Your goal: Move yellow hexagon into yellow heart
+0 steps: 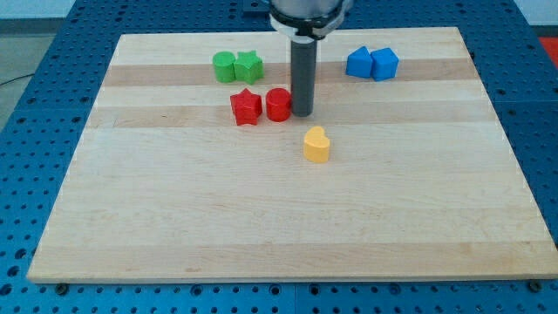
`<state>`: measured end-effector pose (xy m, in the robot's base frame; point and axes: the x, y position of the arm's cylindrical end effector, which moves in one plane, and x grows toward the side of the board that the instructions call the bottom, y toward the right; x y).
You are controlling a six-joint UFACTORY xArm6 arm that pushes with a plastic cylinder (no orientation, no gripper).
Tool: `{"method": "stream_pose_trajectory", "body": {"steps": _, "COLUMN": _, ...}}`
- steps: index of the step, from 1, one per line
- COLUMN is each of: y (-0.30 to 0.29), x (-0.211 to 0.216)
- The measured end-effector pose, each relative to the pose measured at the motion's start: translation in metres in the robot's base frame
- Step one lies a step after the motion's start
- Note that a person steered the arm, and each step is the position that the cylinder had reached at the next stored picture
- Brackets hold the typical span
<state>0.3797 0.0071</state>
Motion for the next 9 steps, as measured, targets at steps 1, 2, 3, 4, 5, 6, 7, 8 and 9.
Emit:
{"method": "stream_pose_trajectory", "body": {"steps": 1, "y": -0.02, "x": 0.0}}
{"method": "stream_pose_trajectory", "body": {"steps": 2, "y": -0.035, "x": 0.0}}
{"method": "stream_pose_trajectory", "body": {"steps": 3, "y": -0.026, "x": 0.0}}
{"method": "stream_pose_trajectory", "body": {"steps": 4, "y": 0.002, "x": -0.002}}
{"method": "stream_pose_trajectory", "body": {"steps": 5, "y": 0.002, "x": -0.016}}
{"method": "stream_pose_trajectory", "body": {"steps": 6, "y": 0.005, "x": -0.038}}
{"method": "stream_pose_trajectory", "body": {"steps": 7, "y": 0.006, "x": -0.068}}
{"method": "stream_pose_trajectory", "body": {"steps": 8, "y": 0.006, "x": -0.086}}
{"method": "stream_pose_trajectory", "body": {"steps": 9, "y": -0.003, "x": -0.104}}
